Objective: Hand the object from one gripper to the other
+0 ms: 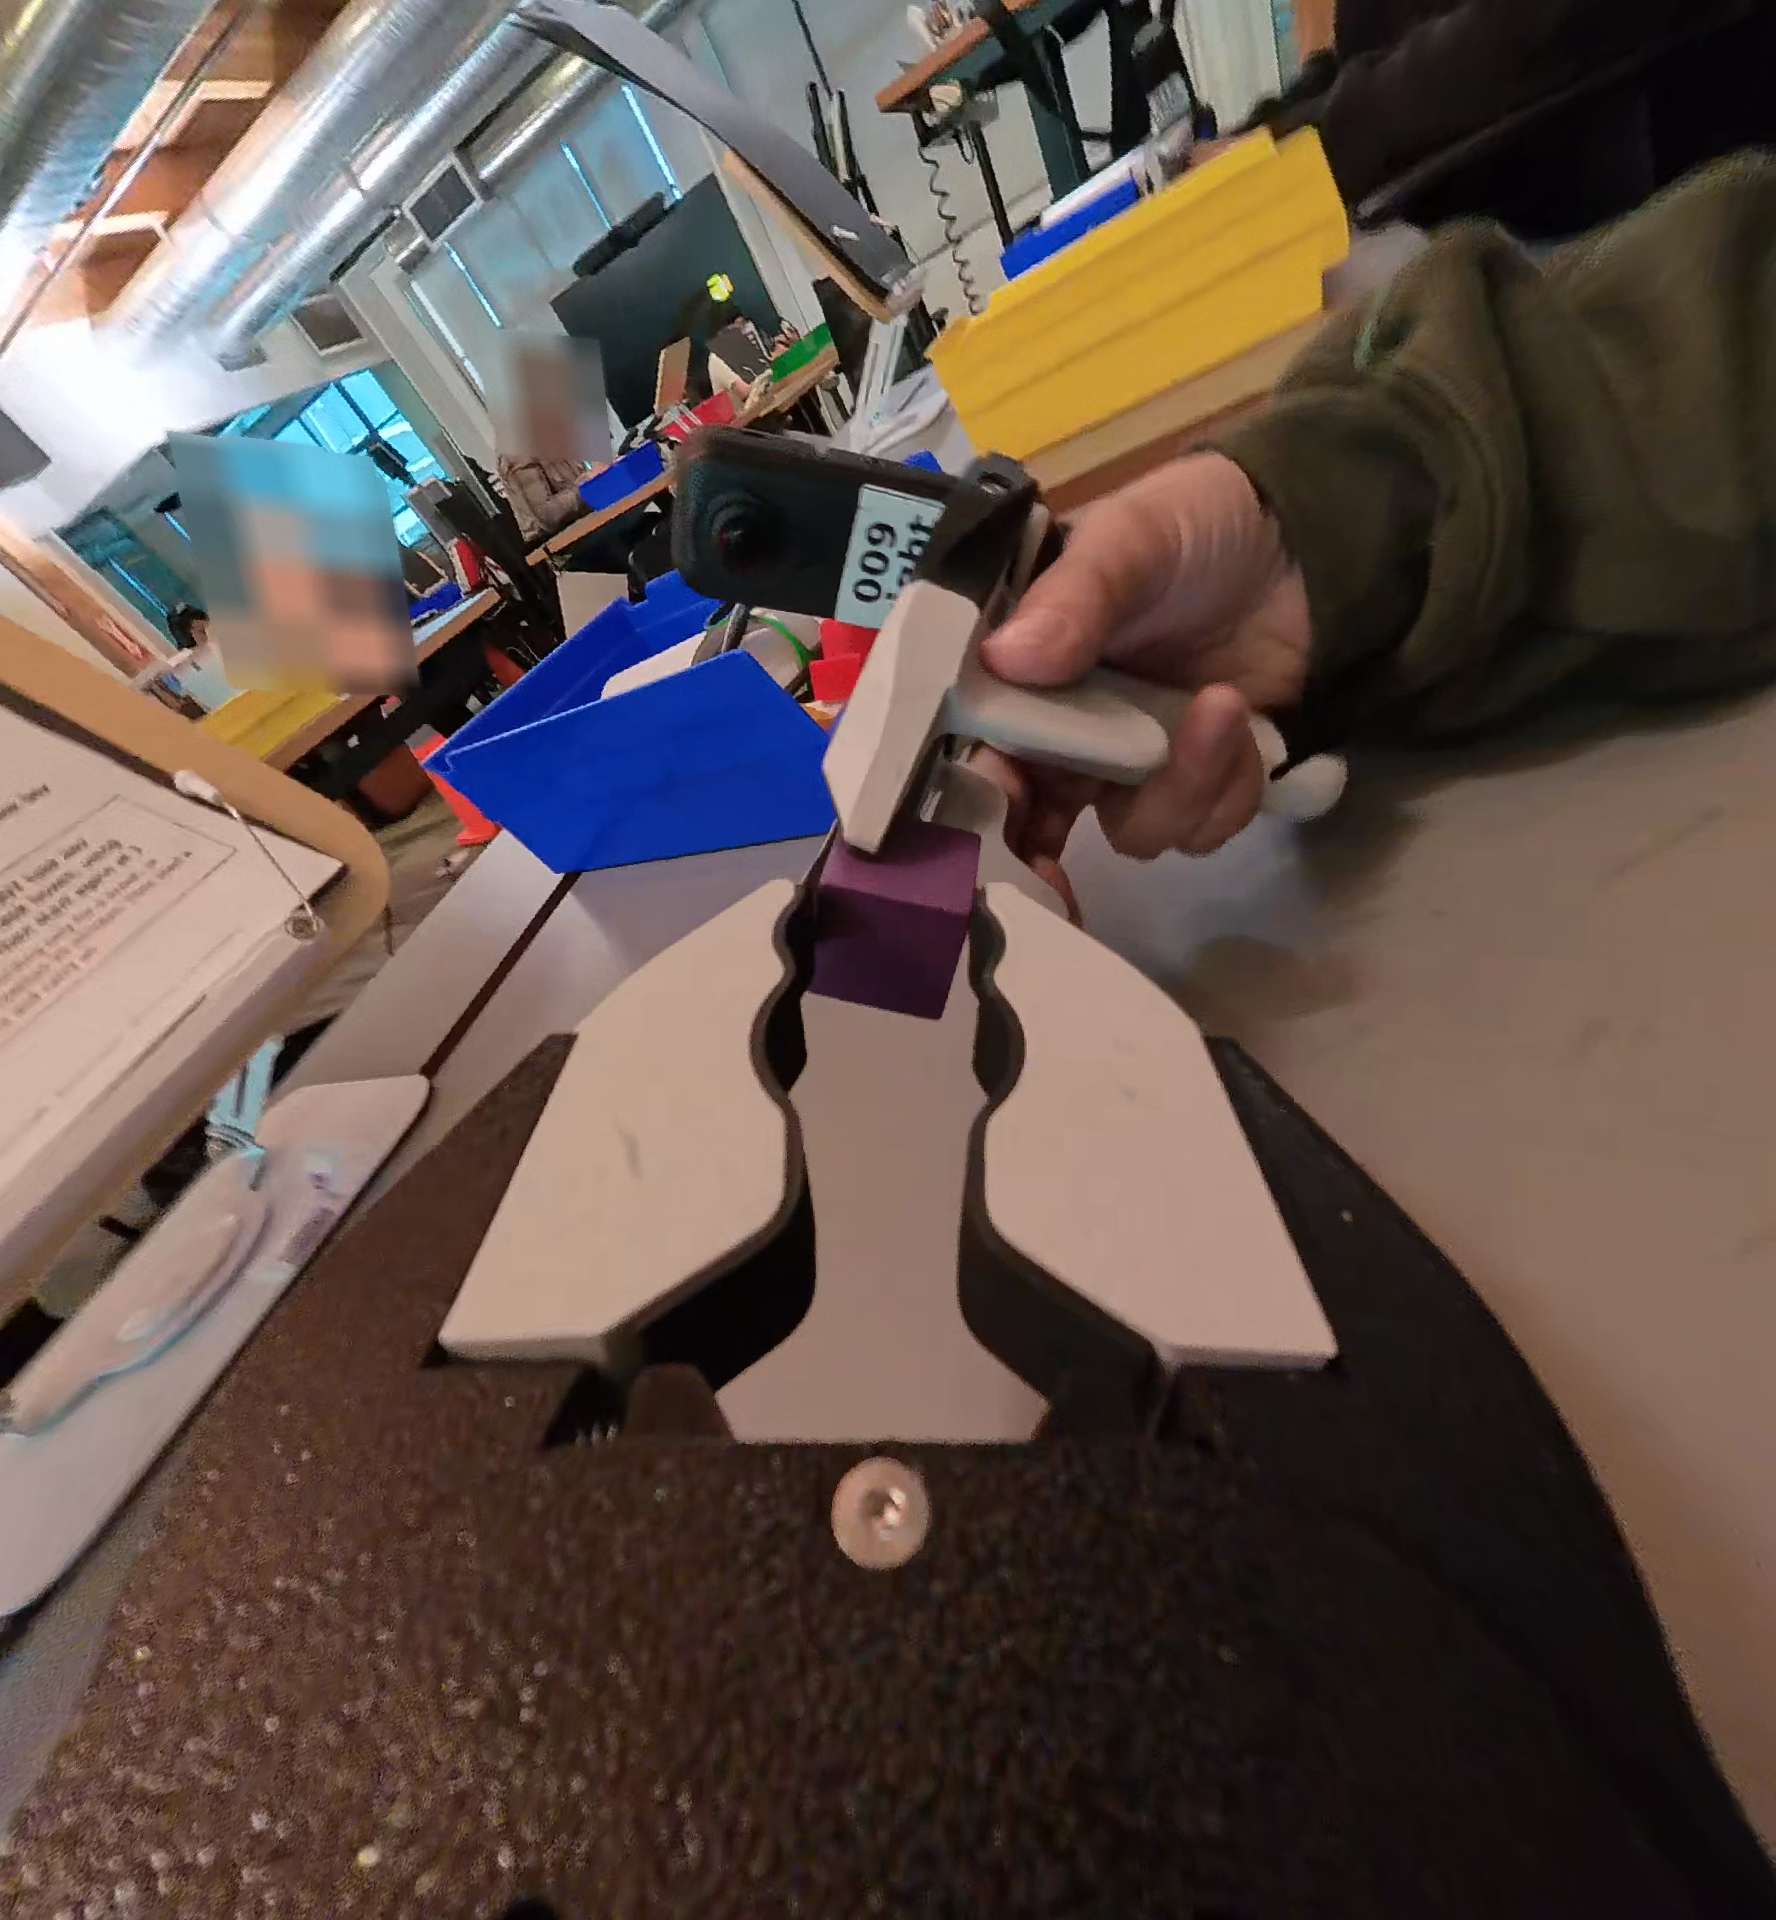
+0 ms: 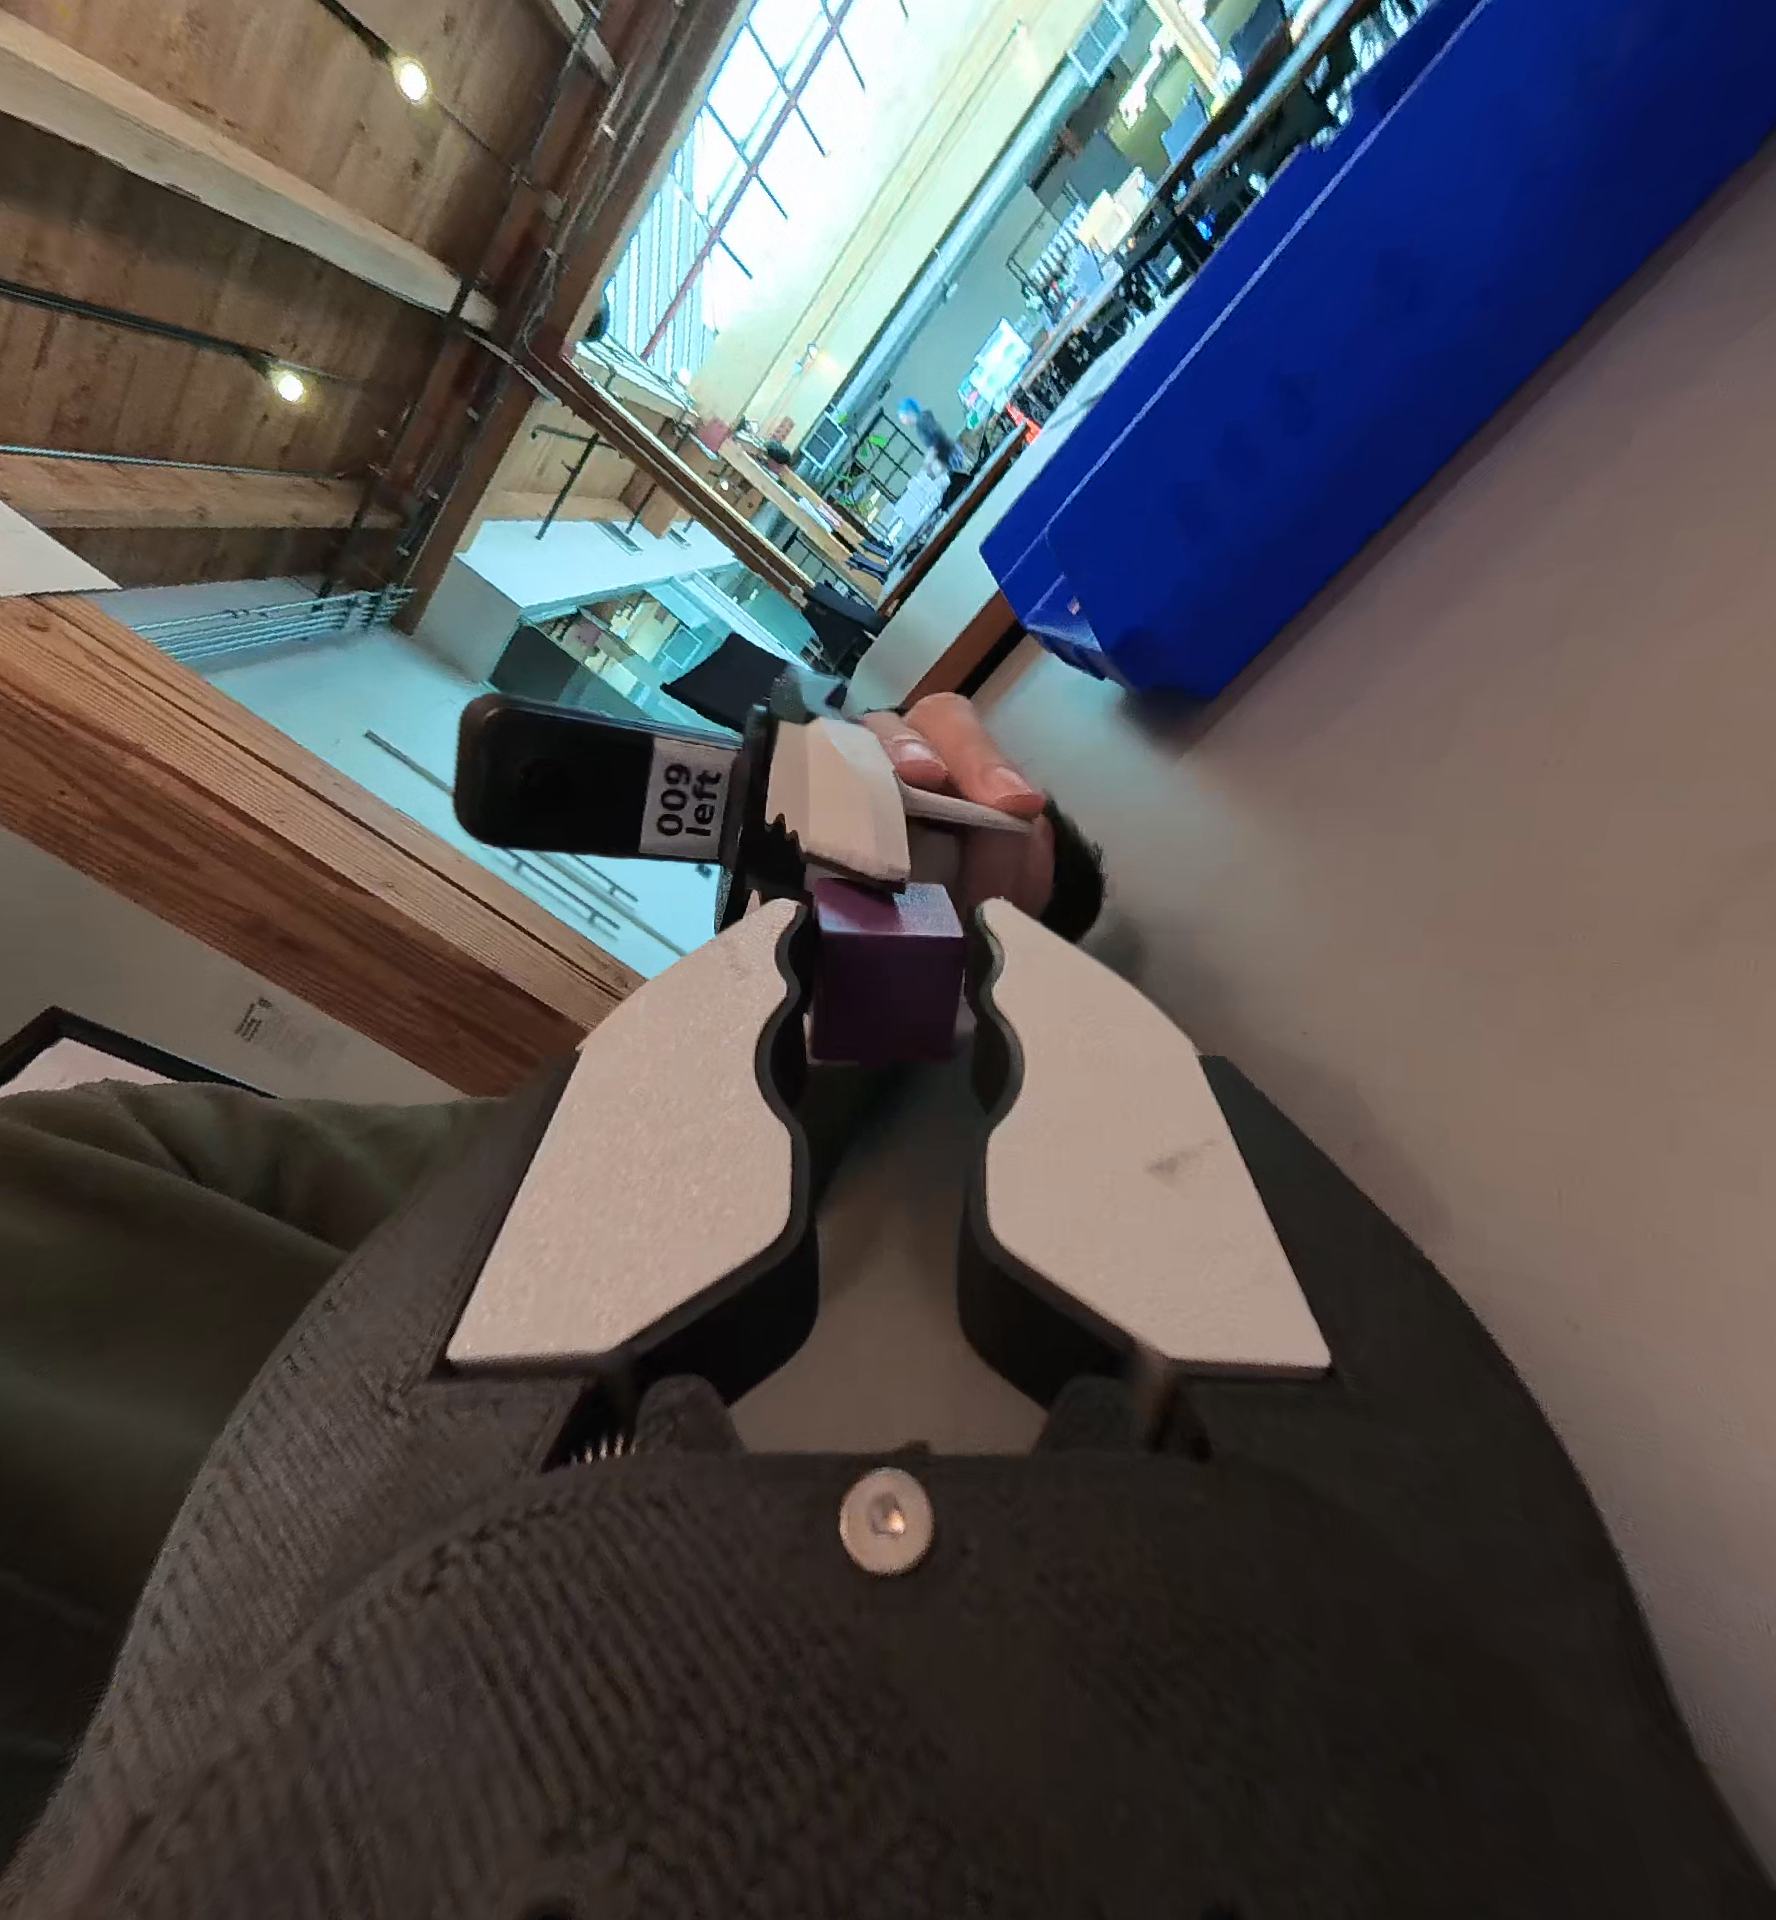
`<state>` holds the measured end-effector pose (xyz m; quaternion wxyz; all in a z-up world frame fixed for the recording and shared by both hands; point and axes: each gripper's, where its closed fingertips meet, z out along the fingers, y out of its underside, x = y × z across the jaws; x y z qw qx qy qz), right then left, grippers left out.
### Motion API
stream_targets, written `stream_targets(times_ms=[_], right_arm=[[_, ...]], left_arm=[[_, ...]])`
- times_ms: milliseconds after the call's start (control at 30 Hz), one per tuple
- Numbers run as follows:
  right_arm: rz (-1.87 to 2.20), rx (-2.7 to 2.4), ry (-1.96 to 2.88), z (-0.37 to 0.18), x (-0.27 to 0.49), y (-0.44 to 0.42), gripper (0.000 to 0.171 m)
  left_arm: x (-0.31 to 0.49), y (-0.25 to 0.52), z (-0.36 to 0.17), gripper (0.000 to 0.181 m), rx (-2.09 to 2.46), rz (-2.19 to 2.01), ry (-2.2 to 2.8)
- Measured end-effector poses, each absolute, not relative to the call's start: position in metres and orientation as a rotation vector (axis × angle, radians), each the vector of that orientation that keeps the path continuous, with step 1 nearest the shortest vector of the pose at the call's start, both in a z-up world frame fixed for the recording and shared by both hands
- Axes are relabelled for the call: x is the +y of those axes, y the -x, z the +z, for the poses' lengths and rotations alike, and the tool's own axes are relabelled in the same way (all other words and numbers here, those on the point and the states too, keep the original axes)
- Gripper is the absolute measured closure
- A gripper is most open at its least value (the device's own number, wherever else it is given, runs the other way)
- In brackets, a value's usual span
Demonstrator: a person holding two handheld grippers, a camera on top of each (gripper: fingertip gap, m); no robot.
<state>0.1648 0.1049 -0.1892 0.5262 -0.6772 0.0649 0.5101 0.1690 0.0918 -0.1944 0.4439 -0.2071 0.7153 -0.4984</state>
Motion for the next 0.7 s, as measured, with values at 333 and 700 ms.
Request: stream_targets(times_ms=[333,700], right_arm=[[0.596,-0.184,1.457,-0.157,0.103,-0.173,0.127],[0.601,-0.246,1.471,-0.16,0.102,-0.164,0.146]], left_arm=[[0.112,-0.169,-0.168,0.154,1.578,-1.896,1.036],[0.098,-0.163,-0.174,0.154,1.7,-1.93,1.012]])
